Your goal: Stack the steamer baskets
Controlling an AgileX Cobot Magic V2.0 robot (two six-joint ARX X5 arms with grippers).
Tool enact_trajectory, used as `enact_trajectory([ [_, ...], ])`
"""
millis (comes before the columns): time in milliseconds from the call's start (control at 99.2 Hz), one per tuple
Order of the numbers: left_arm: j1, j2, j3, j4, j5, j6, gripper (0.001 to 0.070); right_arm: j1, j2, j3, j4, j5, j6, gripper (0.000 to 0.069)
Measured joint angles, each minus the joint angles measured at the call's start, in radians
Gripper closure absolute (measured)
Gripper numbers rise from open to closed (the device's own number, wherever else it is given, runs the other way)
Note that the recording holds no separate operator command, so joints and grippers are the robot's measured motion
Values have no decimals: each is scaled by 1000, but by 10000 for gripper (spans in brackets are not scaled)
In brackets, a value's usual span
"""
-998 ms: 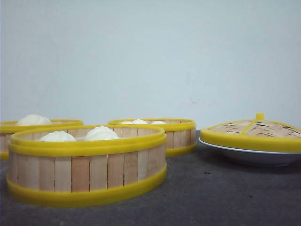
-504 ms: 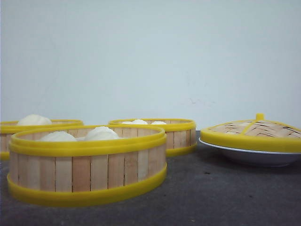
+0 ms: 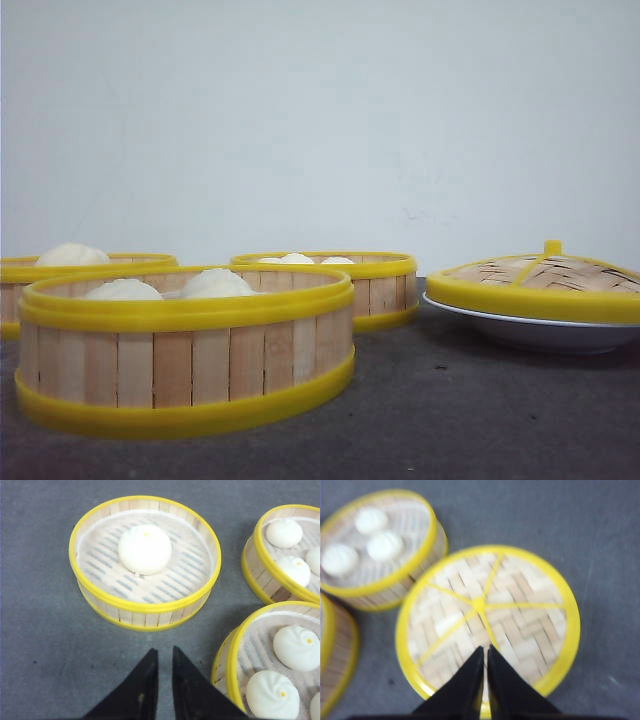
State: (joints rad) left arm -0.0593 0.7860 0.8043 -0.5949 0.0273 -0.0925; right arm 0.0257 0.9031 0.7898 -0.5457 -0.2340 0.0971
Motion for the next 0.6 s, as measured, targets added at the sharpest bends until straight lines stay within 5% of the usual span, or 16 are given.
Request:
enact_trajectory([
  [161, 0, 0, 0, 0, 1, 0, 684, 0, 20, 0, -30, 29, -39, 632],
  [252, 0, 0, 0, 0, 1, 0, 664, 0, 23, 0, -30, 48, -45, 418],
  [393, 0, 0, 0, 0, 1, 0, 417, 0, 23, 0, -29, 58, -47, 125],
  [484, 0, 0, 0, 0, 1, 2, 304, 1, 23, 0, -16, 56, -45, 74],
  [605, 0, 0, 0, 0, 1, 3, 274, 28, 42, 2, 69, 28, -24, 62],
])
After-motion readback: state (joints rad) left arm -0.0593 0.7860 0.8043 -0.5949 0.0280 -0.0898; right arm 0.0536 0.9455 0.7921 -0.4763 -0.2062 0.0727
